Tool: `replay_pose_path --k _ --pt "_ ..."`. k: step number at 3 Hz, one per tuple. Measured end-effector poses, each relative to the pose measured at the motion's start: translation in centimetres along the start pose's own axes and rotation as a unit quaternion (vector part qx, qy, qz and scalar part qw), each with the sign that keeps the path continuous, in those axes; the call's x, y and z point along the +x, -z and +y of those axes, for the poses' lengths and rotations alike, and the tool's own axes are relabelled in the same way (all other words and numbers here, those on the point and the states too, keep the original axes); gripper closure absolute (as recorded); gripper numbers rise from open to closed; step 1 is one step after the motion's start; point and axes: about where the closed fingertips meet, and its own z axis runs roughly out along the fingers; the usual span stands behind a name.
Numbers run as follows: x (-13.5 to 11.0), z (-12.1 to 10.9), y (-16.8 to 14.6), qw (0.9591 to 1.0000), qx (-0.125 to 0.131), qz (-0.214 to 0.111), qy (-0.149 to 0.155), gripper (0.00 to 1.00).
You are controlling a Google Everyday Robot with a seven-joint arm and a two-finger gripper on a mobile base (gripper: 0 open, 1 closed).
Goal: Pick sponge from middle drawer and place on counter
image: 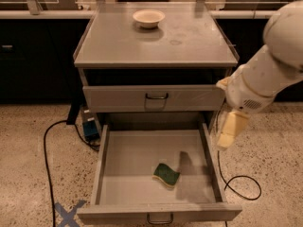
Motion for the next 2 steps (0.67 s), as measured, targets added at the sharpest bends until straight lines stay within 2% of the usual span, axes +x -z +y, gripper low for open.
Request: replay_pose_path --k 1,2 --pt "1.5 -0.4 -6.4 0.9996 -0.017 -0.017 -0.014 0.0" --pt "3.8 0.0 -13.3 0.998 -0.046 -0.028 -0.031 0.0"
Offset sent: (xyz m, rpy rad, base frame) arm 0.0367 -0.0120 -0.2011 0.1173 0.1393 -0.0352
